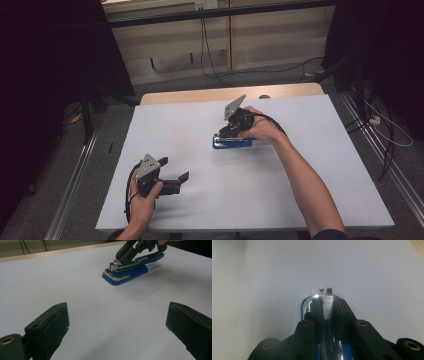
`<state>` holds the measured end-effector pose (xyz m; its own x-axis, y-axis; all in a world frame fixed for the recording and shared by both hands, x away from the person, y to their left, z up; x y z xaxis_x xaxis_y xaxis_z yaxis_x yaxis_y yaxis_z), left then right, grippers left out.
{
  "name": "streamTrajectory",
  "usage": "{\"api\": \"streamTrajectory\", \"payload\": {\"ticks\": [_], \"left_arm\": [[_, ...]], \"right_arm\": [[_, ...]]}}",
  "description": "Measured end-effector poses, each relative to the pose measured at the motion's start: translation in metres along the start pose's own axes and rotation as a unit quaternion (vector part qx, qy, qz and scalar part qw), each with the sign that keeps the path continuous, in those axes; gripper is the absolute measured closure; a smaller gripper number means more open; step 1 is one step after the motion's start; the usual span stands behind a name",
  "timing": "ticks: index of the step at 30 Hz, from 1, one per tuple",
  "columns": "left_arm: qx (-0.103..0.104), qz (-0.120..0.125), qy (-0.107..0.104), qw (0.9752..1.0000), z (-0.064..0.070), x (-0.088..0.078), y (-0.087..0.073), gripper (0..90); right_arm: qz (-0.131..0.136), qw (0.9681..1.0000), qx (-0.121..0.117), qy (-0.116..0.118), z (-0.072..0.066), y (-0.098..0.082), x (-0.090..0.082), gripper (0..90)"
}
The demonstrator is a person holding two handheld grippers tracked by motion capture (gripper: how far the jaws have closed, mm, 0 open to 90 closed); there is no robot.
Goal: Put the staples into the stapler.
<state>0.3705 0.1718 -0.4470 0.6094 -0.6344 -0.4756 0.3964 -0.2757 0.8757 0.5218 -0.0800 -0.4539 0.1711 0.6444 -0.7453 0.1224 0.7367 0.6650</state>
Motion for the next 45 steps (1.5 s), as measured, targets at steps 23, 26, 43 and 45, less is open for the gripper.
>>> {"api": "streamTrajectory", "payload": {"ticks": [23,26,43,45], "left_arm": [[0.001,0.000,0.000,1.0000,0.0000,-0.0003,0.0002,4.9],[0.002,0.001,0.000,1.0000,0.0001,-0.0003,0.0002,4.9],[0.003,-0.003,-0.001,1.0000,0.0005,-0.0003,0.0001,4.9],[0.003,-0.003,-0.001,1.0000,0.0005,-0.0003,0.0000,4.9]], "right_arm": [[-0.008,0.9999,-0.013,0.004,0.0007,0.0016,0.0032,79.3],[-0.010,0.9998,-0.020,0.002,0.0010,0.0032,0.0039,79.3],[-0.007,0.9999,-0.011,0.003,0.0010,0.0065,0.0070,79.0],[-0.006,0.9999,-0.010,0.003,0.0010,0.0065,0.0071,78.6]]}}
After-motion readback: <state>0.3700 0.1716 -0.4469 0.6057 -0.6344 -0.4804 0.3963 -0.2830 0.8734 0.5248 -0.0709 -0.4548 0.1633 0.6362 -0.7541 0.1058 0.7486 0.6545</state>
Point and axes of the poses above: each handheld gripper's, and its own axes: x roughly forward along the jaws, y roughly out of its top, z roughly to its right, the point moved 5 cm from there along x, roughly forward along the jaws, and after that the axes turned 2 degrees about -z, right-handed, at the moved point
